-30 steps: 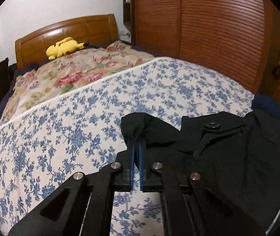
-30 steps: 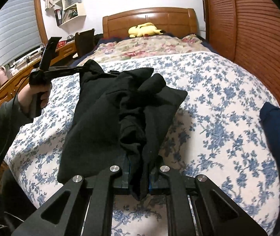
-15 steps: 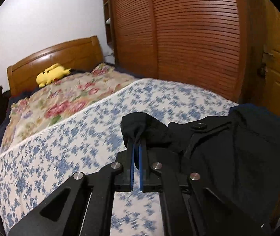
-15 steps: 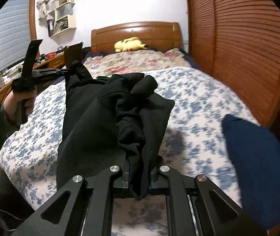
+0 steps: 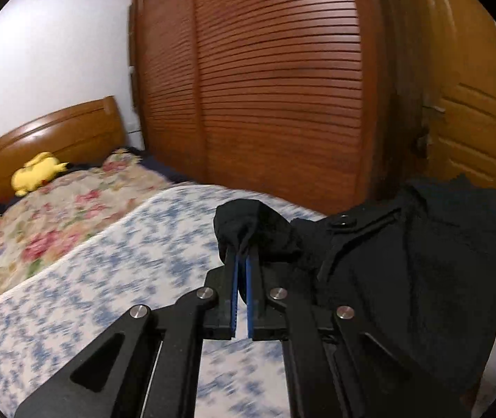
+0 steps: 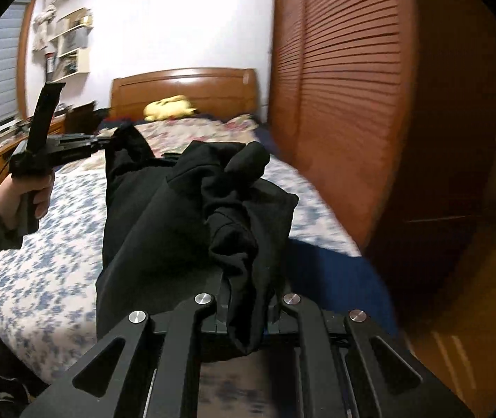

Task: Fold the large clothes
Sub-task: 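Lift the folded coat with both tools and carry it toward the blue pillow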

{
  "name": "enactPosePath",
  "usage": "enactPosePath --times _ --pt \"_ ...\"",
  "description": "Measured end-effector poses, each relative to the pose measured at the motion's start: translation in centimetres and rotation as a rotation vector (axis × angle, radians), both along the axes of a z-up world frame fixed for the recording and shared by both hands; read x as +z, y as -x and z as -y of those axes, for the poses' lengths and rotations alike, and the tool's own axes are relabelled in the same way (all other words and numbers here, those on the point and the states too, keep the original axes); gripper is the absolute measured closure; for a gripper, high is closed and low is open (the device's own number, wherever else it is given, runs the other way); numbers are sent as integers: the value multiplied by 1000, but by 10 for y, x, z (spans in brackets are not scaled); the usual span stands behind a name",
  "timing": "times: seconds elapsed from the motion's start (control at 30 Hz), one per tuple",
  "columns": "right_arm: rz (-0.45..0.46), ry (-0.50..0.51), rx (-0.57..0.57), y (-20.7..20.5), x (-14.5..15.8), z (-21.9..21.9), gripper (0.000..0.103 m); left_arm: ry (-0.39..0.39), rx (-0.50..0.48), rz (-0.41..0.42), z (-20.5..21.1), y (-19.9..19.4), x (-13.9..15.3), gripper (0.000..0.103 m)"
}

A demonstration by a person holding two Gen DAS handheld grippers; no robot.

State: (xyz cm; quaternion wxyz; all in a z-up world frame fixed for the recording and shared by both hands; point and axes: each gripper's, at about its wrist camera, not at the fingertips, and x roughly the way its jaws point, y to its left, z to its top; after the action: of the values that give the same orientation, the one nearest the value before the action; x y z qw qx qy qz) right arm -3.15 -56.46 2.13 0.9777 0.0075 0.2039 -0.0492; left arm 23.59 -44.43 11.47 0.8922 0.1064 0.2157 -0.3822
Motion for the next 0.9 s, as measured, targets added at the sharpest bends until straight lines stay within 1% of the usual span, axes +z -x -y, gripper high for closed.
enactPosePath --times 0.07,0.17,0.27,0.33,0.37,0.43,0.5,0.57,0.6,0.63,0.67,0.7,0.73,0.77,0.8,0.9 --pt "0 3 -47 16 2 17 93 24 -33 -20 35 1 1 99" --pt "-7 9 -109 39 1 37 93 50 -69 -48 75 5 1 99" --pt "-17 -26 -165 58 -9 59 93 58 -110 -80 122 12 -3 99" --pt "-36 -58 -200 66 -22 70 93 39 -133 -97 149 16 -14 99" --pt "-58 -60 -225 65 -31 76 93 14 -141 -107 163 19 -22 99" --pt "-100 -63 -264 63 -52 83 92 -22 -152 -102 180 25 -34 99" --pt "-144 -70 -293 53 -67 82 91 -66 -156 -85 190 31 -48 99" --pt "-183 -41 -312 44 -76 74 85 -103 -145 -71 195 37 -60 99" --pt "-195 -16 -324 44 -78 70 83 -109 -135 -65 194 38 -62 99" --pt "-200 6 -341 44 -77 67 74 -111 -131 -62 192 40 -63 99" --pt "-199 21 -367 46 -76 64 63 -109 -129 -65 190 41 -63 99" --pt "-192 29 -393 49 -72 65 58 -107 -132 -76 186 41 -63 99" --pt "-177 23 -417 53 -66 65 50 -111 -136 -80 182 41 -62 98" --pt "-162 13 -430 58 -64 65 44 -118 -142 -87 177 43 -62 95" --pt "-142 12 -433 61 -61 62 43 -120 -153 -96 175 40 -62 93" --pt "-86 40 -413 60 -54 38 43 -104 -205 -123 159 50 -66 87"
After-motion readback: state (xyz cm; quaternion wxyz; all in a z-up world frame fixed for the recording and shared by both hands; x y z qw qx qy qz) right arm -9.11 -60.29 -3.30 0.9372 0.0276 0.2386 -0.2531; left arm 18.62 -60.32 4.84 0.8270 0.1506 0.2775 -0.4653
